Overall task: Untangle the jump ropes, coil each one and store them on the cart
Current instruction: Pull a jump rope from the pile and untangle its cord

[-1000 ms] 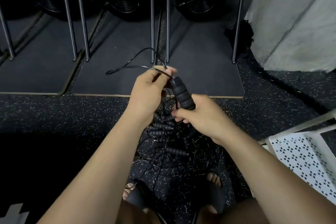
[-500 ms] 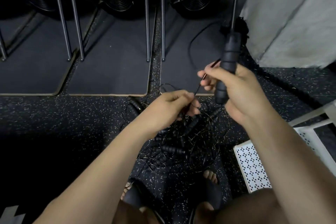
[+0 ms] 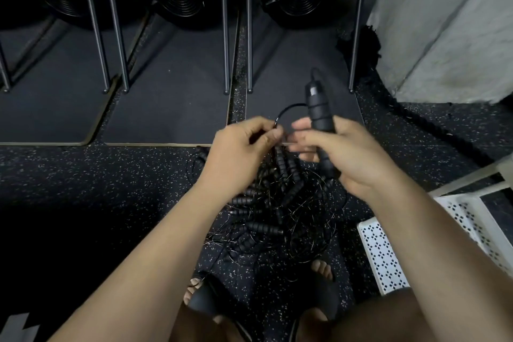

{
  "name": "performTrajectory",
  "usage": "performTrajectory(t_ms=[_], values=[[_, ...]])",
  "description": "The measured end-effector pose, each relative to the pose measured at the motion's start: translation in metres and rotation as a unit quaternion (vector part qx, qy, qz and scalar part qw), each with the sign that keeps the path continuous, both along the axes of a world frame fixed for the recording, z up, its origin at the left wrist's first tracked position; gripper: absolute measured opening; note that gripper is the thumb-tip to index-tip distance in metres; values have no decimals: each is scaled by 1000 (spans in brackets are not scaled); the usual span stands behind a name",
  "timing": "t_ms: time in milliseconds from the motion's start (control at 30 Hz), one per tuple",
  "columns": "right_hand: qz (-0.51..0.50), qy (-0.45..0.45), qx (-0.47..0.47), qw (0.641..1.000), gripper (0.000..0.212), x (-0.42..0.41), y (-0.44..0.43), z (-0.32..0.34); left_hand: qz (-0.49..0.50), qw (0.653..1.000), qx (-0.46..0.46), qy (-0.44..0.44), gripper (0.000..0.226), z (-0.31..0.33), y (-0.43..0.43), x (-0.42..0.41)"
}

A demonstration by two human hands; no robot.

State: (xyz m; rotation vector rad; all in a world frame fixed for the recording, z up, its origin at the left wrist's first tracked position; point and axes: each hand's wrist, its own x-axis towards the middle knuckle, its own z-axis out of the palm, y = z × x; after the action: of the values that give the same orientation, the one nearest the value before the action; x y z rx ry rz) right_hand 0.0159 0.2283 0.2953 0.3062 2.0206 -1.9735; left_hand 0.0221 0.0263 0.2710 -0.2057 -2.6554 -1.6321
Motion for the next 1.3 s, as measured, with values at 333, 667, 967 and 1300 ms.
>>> performTrajectory(t_ms=[333, 667, 967, 1300], values=[[106, 27, 88, 990, 19, 13, -32, -13, 84, 952, 282, -86, 13, 11, -6, -5], [44, 111, 88, 989, 13, 14, -28, 2, -14, 958, 221, -181, 26, 6, -2, 0], [-31, 62, -114, 991, 9, 5, -5, 21, -92, 976, 174, -92, 14, 9, 6, 7], [-36, 76, -147, 986, 7, 5, -8, 21, 63, 990, -110, 60, 11, -6, -4, -3]])
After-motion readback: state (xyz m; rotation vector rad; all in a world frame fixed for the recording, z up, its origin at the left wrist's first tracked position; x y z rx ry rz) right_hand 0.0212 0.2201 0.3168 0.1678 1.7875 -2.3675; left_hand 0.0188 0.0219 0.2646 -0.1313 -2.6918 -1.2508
